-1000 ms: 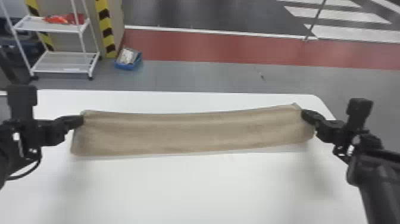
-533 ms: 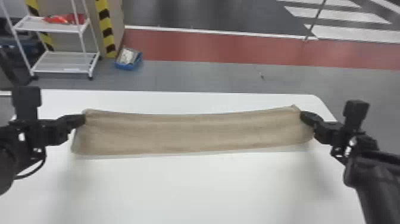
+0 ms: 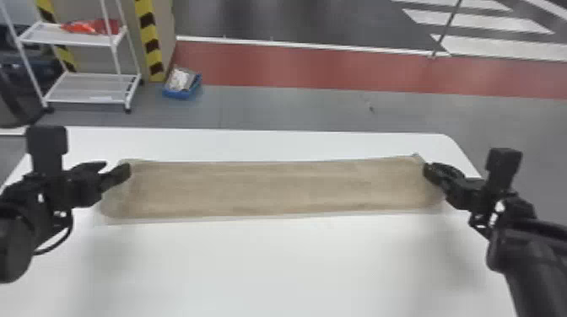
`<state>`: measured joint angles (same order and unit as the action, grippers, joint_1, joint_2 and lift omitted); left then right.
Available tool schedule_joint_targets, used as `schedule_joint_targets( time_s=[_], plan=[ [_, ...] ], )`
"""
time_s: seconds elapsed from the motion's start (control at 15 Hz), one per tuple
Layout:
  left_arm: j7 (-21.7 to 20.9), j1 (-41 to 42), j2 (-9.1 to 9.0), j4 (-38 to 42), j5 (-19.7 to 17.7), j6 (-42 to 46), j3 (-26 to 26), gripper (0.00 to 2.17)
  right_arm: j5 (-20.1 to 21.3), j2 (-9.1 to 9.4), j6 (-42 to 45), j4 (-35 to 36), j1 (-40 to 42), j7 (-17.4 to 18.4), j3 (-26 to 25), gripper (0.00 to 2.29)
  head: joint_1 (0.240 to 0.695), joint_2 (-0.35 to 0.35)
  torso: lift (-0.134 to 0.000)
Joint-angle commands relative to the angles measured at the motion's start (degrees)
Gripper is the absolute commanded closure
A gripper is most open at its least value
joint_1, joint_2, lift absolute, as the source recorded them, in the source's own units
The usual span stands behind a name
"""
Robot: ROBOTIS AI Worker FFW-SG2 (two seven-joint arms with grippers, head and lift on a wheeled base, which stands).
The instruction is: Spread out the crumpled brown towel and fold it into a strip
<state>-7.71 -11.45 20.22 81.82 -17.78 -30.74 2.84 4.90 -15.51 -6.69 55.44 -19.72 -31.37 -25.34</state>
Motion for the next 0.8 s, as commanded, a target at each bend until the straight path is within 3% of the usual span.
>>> schedule_joint_targets(
  time_s=[0.0, 0.07, 0.2, 0.33, 0.4, 0.53, 0.67, 0.73],
  plan=[
    [0.2, 0.8, 0.08, 1.2, 0.4, 0.4, -0.5, 0.13, -0.4, -0.05, -1.7, 2.0, 1.5, 0.0, -0.5, 0.39, 0.695, -0.142, -0.124],
    [0.9, 1.3, 0.17, 1.6, 0.4, 1.4, -0.6, 0.13, -0.9, -0.05, -3.8, 4.4, 2.7, -0.1, -0.7, 0.38, 0.695, -0.143, -0.124],
    [1.6, 2.0, 0.08, 3.1, 0.0, 1.8, -2.0, 0.13, -3.2, -0.05, -10.0, 11.3, 5.7, -0.9, -0.9, 0.08, 0.695, -0.144, -0.124],
    [1.5, 3.2, 0.17, 5.2, -1.5, 1.8, -4.2, 0.13, -3.8, -0.49, -24.9, 18.7, 7.1, -4.7, -0.9, 0.07, 0.695, -0.141, -0.124],
    [1.5, 3.8, 0.26, 6.3, -2.4, 1.2, -5.0, 0.13, -4.1, -0.31, -32.3, 23.0, 8.4, -4.3, 0.4, 0.07, 0.695, -0.135, -0.124],
    [1.5, 4.7, -0.01, 8.4, -2.4, 0.2, -5.3, 0.13, -4.8, 0.48, -35.3, 30.4, 12.1, -2.6, 3.2, 0.07, 0.695, -0.115, -0.124],
    [1.6, 5.5, -0.8, 9.1, -2.2, -0.7, -4.9, 0.13, -5.3, 0.66, -45.5, 34.3, 11.9, -2.3, 4.8, 0.07, 0.695, -0.099, -0.124],
    [1.6, 5.5, -1.32, 9.4, -1.9, -1.6, -4.7, 0.13, -5.7, 0.66, -49.0, 35.7, 11.6, -0.5, 6.1, 0.07, 0.695, -0.092, -0.124]
  ],
)
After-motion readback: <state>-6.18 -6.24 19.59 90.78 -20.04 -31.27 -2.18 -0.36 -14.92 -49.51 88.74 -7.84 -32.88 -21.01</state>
